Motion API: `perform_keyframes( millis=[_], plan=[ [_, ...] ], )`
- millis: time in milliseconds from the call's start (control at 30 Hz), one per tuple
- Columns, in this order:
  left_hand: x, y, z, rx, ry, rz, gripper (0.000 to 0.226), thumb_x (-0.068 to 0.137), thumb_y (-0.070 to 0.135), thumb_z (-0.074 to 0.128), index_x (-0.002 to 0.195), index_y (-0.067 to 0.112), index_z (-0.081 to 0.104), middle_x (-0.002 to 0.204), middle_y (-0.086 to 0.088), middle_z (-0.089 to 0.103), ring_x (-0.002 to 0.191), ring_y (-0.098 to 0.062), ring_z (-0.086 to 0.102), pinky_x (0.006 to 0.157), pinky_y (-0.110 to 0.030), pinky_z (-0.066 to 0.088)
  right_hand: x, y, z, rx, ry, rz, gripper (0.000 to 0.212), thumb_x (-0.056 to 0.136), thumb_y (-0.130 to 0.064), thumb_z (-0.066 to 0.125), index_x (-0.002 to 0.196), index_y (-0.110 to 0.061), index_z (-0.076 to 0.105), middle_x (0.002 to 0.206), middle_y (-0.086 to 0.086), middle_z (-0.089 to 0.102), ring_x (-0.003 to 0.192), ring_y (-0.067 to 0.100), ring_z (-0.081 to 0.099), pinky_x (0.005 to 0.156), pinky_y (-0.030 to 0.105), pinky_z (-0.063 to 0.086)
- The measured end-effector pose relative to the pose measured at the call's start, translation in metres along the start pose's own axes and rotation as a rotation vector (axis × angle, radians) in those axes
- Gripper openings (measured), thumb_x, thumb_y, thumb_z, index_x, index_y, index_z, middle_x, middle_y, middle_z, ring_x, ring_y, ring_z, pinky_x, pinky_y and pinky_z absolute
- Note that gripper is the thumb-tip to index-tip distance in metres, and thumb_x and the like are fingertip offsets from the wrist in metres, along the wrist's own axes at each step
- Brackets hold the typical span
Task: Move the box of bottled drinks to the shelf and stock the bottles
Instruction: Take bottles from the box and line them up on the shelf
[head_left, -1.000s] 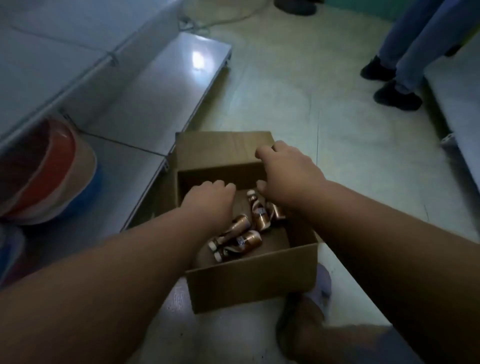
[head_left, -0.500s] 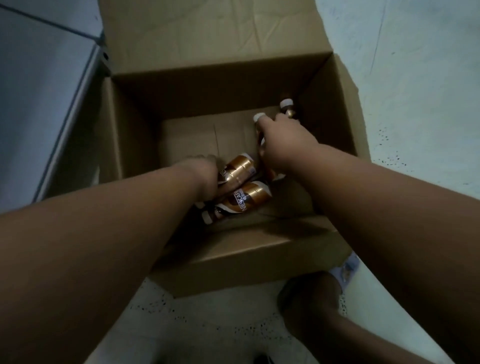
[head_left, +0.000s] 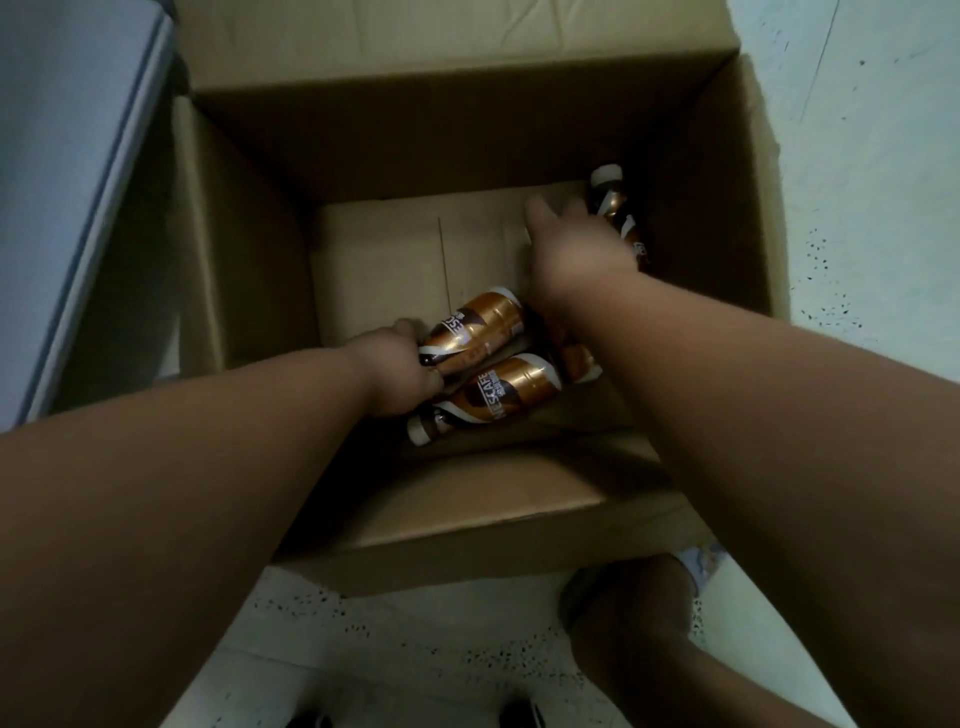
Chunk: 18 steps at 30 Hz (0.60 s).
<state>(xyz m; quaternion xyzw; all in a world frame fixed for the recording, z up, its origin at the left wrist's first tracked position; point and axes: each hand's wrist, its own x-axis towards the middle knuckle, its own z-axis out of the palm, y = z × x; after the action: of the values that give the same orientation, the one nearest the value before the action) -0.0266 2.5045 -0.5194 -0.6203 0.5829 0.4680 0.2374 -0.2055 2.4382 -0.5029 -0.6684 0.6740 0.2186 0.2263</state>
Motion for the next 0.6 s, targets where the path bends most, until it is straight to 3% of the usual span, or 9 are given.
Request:
perform_keyframes(
  millis=[100,167,233,333,433,533,600],
  plan=[
    [-0.021,0.010,-0.008,0.043,0.049,0.003,0.065,0.089,0.039,0.057,0.143,0.018,0.029,0.123,-0.010,0.057,0.100,-0.026,0.057,0.076,-0.031,0.042,-0.026,0.008,-0.015,-0.026,0.050,-0.010,0.067,0.090,-0.017,0.059,0.147,-0.024,0.023,0.141,0.018,0.039,0.118,0.038,0.050,0.076,0.046,0.048],
    [-0.040,0.022,-0.018,0.095,0.118,0.035,0.050,0.092,0.039,0.054,0.133,0.016,0.038,0.107,-0.007,0.057,0.089,-0.022,0.054,0.071,-0.033,0.042,-0.048,0.012,-0.030,-0.034,0.024,-0.030,0.065,0.091,-0.014,0.057,0.146,-0.023,0.024,0.143,0.019,0.036,0.118,0.040,0.049,0.080,0.048,0.049],
    [-0.067,0.034,-0.032,0.164,0.219,0.063,0.041,0.093,0.042,0.052,0.124,0.015,0.047,0.098,-0.004,0.056,0.087,-0.021,0.054,0.071,-0.035,0.044,-0.075,0.015,-0.051,-0.030,0.006,-0.089,0.057,0.090,-0.011,0.057,0.140,-0.021,0.031,0.141,0.019,0.034,0.114,0.042,0.051,0.074,0.045,0.047],
    [-0.118,0.043,-0.054,0.257,0.377,0.073,0.041,0.092,0.045,0.052,0.119,0.015,0.051,0.107,-0.008,0.062,0.097,-0.027,0.060,0.074,-0.036,0.046,-0.118,0.016,-0.089,0.016,0.068,-0.173,0.040,0.089,-0.019,0.060,0.125,-0.020,0.040,0.128,0.015,0.041,0.101,0.039,0.056,0.065,0.038,0.042],
    [-0.184,0.048,-0.082,0.283,0.497,0.088,0.041,0.092,0.043,0.055,0.120,0.013,0.049,0.106,-0.008,0.062,0.093,-0.025,0.060,0.069,-0.035,0.044,-0.168,0.001,-0.139,-0.011,0.151,-0.202,0.033,0.089,-0.018,0.061,0.118,-0.022,0.047,0.103,0.007,0.045,0.087,0.028,0.057,0.067,0.040,0.051],
    [-0.261,0.046,-0.119,0.247,0.583,0.129,0.033,0.089,0.036,0.062,0.111,0.014,0.052,0.093,-0.002,0.055,0.084,-0.019,0.053,0.069,-0.034,0.042,-0.220,-0.025,-0.197,-0.044,0.204,-0.295,0.031,0.088,-0.020,0.064,0.118,-0.018,0.054,0.102,0.006,0.058,0.089,0.027,0.058,0.070,0.036,0.048],
    [-0.308,0.037,-0.144,0.259,0.648,0.163,0.034,0.086,0.034,0.066,0.110,0.015,0.055,0.098,-0.001,0.057,0.088,-0.019,0.054,0.073,-0.034,0.045,-0.252,-0.043,-0.238,-0.076,0.277,-0.362,0.024,0.088,-0.023,0.063,0.109,-0.015,0.056,0.103,0.008,0.061,0.090,0.028,0.058,0.071,0.037,0.049]
  ],
)
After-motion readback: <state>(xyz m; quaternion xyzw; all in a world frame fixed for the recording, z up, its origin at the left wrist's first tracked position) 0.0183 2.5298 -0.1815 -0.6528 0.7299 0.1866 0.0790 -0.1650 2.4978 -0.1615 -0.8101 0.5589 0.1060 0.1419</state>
